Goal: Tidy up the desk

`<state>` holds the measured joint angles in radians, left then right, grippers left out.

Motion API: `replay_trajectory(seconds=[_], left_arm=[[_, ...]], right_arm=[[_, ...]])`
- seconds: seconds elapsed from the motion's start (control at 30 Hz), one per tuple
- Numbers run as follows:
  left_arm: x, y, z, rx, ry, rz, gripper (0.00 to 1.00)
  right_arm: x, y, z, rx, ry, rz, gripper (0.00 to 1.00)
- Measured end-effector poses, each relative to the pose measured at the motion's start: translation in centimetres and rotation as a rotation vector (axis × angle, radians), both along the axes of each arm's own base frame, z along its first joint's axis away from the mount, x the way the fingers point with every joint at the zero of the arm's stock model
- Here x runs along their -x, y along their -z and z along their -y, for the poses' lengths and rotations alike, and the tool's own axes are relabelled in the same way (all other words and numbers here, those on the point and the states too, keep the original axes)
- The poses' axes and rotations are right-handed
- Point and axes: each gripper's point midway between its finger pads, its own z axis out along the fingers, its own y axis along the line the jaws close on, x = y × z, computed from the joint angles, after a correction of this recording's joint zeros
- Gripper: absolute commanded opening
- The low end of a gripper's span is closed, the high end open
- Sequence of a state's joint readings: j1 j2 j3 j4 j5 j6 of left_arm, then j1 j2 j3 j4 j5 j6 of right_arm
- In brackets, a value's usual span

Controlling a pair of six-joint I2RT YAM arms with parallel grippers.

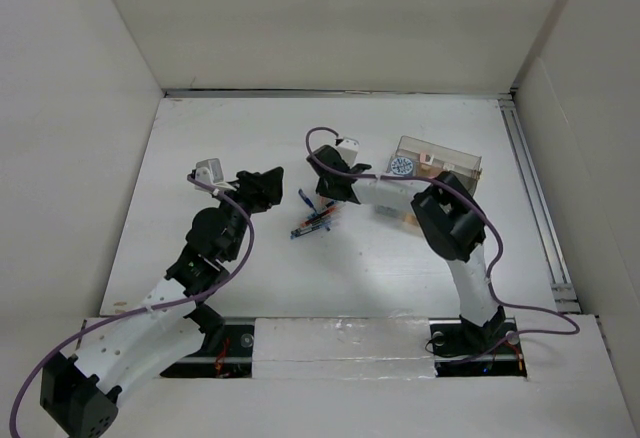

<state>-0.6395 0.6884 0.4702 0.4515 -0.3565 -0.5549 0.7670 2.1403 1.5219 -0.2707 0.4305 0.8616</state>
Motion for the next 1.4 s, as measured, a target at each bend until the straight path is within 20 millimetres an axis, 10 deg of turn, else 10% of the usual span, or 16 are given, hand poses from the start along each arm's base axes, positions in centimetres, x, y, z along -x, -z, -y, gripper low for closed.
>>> replay_trajectory(seconds=[0.33, 0.47, 0.57, 0.73, 0.97, 1.1, 1.4], left_arm=[[0.0, 0.2, 0.0, -0.003, -0.003, -0.004, 0.63], [0.0, 0.3, 0.0, -0.003, -0.002, -0.005, 0.63], [0.0, 0.3, 0.0, -0.003, -0.002, -0.005, 0.63], [0.0, 0.3, 0.0, -0.004, 0.000, -0.005, 0.63], [-0.2, 0.7, 0.2, -0.011, 0.001, -0.015, 0.63], [-0.2, 0.7, 0.1, -0.011, -0.002, -0.015, 0.63], [-0.3, 0.7, 0.0, -0.011, -0.011, -0.015, 0.63]], right_arm=[[-1.1, -1.4, -1.4, -0.146, -0.011, -0.006, 0.00], [-1.2, -6.8, 0.2, -0.221, 0.014, 0.088, 0.00], [-1.3, -12.7, 4.3, -0.297, 0.081, 0.205, 0.00], [-0.9, -18.1, 17.3, -0.315, 0.348, 0.375, 0.00], [2.5, -12.0, 30.6, -0.107, 0.684, 0.265, 0.00], [5.3, -8.6, 32.3, -0.021, 0.725, 0.155, 0.00], [8.0, -8.0, 34.8, 0.116, 0.802, 0.108, 0.00]])
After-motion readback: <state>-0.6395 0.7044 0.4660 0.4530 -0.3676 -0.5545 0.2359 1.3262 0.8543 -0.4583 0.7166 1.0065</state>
